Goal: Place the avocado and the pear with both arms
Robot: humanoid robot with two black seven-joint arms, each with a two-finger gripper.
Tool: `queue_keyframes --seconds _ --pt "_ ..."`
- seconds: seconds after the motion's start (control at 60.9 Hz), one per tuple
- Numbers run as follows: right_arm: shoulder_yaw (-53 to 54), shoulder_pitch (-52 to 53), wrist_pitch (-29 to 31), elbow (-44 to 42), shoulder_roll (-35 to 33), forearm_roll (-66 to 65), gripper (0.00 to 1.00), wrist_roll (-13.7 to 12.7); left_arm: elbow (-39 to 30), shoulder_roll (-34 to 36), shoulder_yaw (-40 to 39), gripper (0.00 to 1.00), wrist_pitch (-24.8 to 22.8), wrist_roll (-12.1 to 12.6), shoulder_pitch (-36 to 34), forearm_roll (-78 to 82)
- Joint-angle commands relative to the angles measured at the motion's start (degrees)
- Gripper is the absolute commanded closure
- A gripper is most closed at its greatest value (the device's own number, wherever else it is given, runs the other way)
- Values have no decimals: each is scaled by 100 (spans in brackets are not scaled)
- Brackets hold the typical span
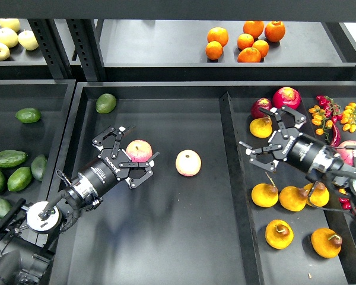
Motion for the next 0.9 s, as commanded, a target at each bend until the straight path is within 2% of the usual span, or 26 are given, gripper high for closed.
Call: queue_keyframes --seconds 0.0,0.066,0.246,0.329,0.493,0.657,0.772,0.887 --pt "-42 -66 0 -20 344 -122 1 661 6 0 0 9 0 -120 0 -12" --pt "-42 -110 0 -55 538 -315 1 845 6 0 0 8 0 -138 0 -12" --pt "81 -172 0 -310 1197 -650 1 1153 6 0 0 8 0 -147 0 -117" --pt "186 -172 0 -468 1224 -773 1 1303 6 0 0 7 0 -173 0 -161" --pt "660 -189 0 -749 1224 -1176 1 1347 24 0 0 6 0 -419 -9 -170" --pt "740 -233 0 -802 1224 -1291 1 1531 59 0 0 5 0 -463 0 -170" --pt "767 -251 0 -811 1224 -1292 1 1540 85 0 0 4 0 -577 -9 -170" --pt "767 -277 0 -802 1224 -1292 1 1540 103 0 9 3 0 -586 -9 -170"
